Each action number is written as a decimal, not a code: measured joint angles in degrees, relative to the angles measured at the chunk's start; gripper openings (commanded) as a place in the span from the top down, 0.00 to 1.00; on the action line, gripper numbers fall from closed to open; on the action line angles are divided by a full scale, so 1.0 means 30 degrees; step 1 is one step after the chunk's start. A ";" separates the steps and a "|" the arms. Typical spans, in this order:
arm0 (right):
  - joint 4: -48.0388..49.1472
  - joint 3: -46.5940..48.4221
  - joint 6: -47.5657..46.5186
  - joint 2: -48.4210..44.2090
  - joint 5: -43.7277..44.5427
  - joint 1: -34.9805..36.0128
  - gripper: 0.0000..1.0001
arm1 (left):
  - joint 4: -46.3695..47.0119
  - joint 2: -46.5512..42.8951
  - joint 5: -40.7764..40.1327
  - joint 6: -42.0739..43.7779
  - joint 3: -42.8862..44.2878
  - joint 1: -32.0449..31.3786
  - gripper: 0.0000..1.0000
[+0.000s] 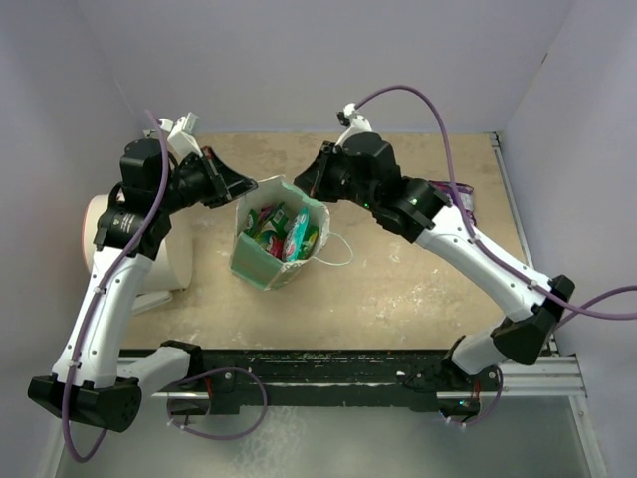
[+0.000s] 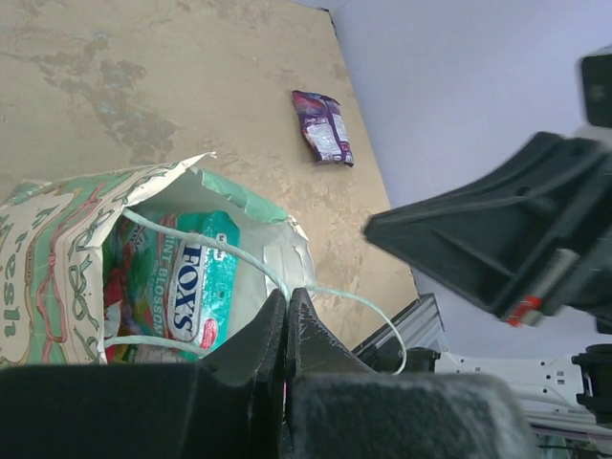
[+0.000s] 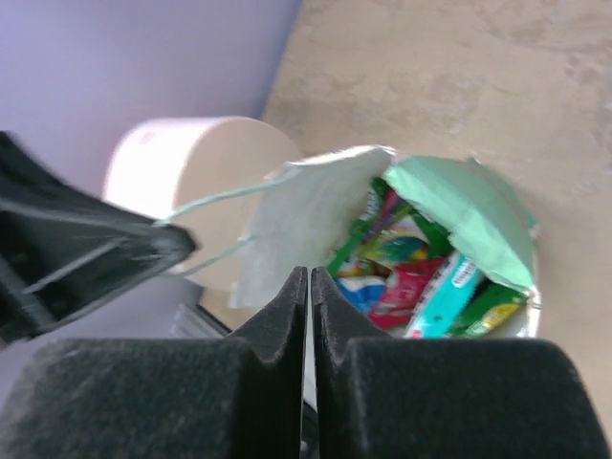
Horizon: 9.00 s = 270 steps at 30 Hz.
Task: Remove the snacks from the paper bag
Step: Take out the snack from the paper bag, then place the snack at the center of the board, then take out the snack from the paper bag.
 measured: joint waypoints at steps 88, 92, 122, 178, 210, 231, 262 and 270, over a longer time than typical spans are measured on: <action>-0.2951 0.0474 -0.0918 -0.2987 0.6171 -0.7468 1.00 | -0.1348 0.0612 -0.0364 0.1246 0.1005 0.0000 1.00; -0.2025 -0.2586 0.0430 -0.2973 0.5748 -1.0688 1.00 | -0.1727 0.0860 -0.0226 0.2025 0.1545 0.0000 1.00; 1.1723 -1.1948 0.6615 0.4656 -0.3264 -2.1697 1.00 | -0.2754 0.3599 -0.0117 0.5661 0.4495 -0.0437 1.00; 0.2011 -0.8750 -0.3679 -0.0874 -0.9471 -1.0812 0.37 | -0.4197 0.3315 -0.4444 0.6761 0.6645 -0.0408 1.00; 0.0940 -0.9027 -0.4022 -0.3002 -0.9530 -0.4073 0.43 | 0.3461 -0.1202 0.4503 0.0911 -0.2098 -0.0321 1.00; 0.6411 -1.3078 0.8051 -0.0670 0.1566 0.2856 0.56 | 0.3381 -0.1144 0.4146 0.0007 -0.2047 -0.0321 1.00; 0.9129 -0.8699 1.2021 0.7613 0.3971 0.2878 0.85 | -0.0444 -0.1224 0.2754 0.1231 -0.0648 -0.0321 1.00; 0.7453 -0.7490 0.8816 0.6870 0.4160 0.2878 1.00 | -0.2076 -0.3002 0.0262 0.1887 -0.0648 -0.0321 1.00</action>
